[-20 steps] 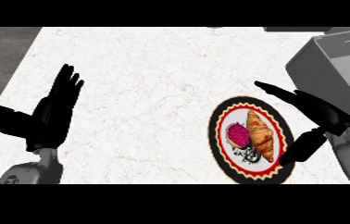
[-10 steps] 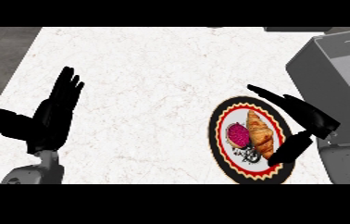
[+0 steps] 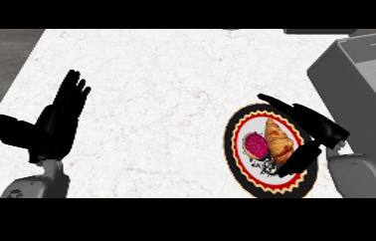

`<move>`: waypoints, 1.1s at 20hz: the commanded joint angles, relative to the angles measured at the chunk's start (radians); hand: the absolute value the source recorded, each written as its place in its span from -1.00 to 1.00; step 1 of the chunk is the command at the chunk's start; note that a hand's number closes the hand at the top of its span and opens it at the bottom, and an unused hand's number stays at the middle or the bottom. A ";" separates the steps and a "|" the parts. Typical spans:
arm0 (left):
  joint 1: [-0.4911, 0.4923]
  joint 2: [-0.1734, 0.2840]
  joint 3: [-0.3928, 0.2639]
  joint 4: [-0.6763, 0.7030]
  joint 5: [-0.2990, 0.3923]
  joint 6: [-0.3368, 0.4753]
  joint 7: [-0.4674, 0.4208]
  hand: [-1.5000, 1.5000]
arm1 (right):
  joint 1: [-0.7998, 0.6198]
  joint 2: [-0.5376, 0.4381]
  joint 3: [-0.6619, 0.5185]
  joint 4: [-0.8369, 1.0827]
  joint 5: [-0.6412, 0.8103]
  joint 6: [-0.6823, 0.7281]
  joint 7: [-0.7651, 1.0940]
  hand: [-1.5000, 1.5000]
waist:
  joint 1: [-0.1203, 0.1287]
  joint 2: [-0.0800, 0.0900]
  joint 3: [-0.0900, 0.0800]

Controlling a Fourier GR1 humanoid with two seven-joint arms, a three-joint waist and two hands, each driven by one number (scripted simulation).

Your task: Pick the cupcake from the plate and place it in the cardboard box

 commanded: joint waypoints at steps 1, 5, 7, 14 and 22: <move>-0.056 0.017 0.058 0.082 0.007 -0.028 -0.011 0.00 | 0.006 0.036 0.000 -0.013 0.044 -0.003 0.025 -1.00 | -0.002 0.000 0.000; -0.029 -0.020 0.023 -0.002 -0.012 -0.008 0.011 0.00 | -0.016 0.079 0.027 0.077 0.121 -0.062 -0.041 -1.00 | 0.001 0.000 0.000; -0.005 -0.026 0.036 0.030 -0.015 -0.032 -0.025 0.00 | -0.018 0.049 -0.013 0.093 0.115 -0.015 -0.085 -1.00 | 0.000 0.000 0.000; 0.013 -0.058 0.003 -0.016 -0.058 -0.007 -0.006 0.00 | -0.003 0.039 -0.020 0.157 0.160 -0.022 -0.168 -1.00 | 0.001 0.000 0.000; -0.026 -0.062 0.014 -0.050 -0.080 0.013 0.060 0.00 | 0.039 0.138 0.028 0.051 0.201 -0.021 -0.059 -1.00 | -0.001 0.000 0.000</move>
